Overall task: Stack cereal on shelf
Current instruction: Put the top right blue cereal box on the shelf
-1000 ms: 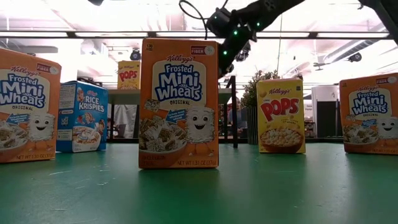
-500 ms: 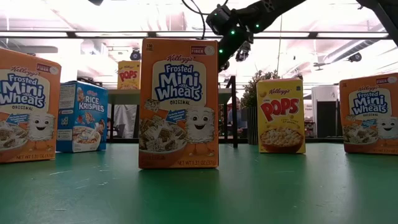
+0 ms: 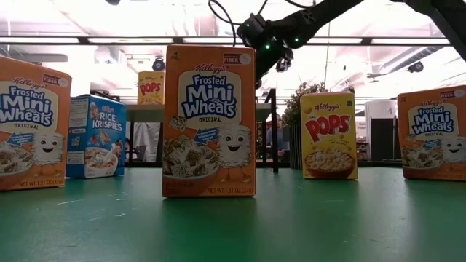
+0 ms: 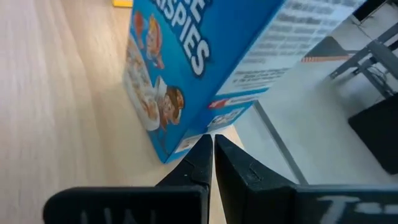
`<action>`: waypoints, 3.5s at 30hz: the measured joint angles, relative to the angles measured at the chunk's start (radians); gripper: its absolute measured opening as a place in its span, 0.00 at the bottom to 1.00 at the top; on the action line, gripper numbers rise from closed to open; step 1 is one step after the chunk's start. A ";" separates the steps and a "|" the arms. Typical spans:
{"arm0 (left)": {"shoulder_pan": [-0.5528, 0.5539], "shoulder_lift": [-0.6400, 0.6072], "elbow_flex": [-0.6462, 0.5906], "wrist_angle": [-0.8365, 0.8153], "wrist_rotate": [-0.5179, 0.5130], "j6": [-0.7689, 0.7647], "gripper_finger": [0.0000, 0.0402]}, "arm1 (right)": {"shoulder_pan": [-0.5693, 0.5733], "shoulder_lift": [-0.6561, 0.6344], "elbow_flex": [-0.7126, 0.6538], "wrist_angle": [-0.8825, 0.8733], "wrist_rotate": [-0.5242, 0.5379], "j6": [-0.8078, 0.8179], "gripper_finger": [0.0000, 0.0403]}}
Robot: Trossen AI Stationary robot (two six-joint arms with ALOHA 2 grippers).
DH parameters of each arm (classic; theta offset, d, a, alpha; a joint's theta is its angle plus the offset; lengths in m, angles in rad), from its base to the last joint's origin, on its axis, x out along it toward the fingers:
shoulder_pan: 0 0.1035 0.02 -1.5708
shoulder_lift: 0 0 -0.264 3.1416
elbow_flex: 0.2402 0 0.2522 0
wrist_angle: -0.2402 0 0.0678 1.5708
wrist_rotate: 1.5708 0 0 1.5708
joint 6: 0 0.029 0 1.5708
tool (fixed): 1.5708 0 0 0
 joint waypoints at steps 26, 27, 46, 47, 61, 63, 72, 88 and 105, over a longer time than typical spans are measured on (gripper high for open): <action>0.000 0.000 0.000 0.001 -0.001 0.012 0.58 | 0.081 -0.001 0.000 -0.031 -0.180 0.081 0.02; 0.000 0.000 0.000 0.001 -0.001 0.012 0.58 | 0.088 0.005 0.000 -0.004 -0.171 0.078 0.02; 0.000 0.000 0.000 0.000 -0.001 0.015 0.58 | 0.080 0.038 0.000 0.106 0.032 0.018 0.02; 0.000 0.000 0.000 0.000 -0.001 0.015 0.58 | 0.079 0.038 0.000 0.107 0.032 0.017 0.02; 0.000 0.000 0.000 0.001 -0.001 0.016 0.58 | 0.062 0.038 0.000 0.107 0.031 -0.001 0.02; 0.000 0.000 0.000 0.001 -0.001 0.016 0.58 | 0.062 0.038 0.000 0.107 0.030 0.003 0.02; 0.000 0.000 0.000 0.009 -0.001 0.016 0.58 | 0.075 0.045 0.000 0.163 -0.005 0.017 0.02; 0.000 0.001 0.000 0.009 -0.001 0.016 0.58 | 0.071 0.116 0.000 0.313 -0.015 -0.021 0.02; 0.000 0.001 0.000 0.009 -0.001 0.016 0.58 | 0.061 0.117 0.000 0.318 0.002 -0.030 0.02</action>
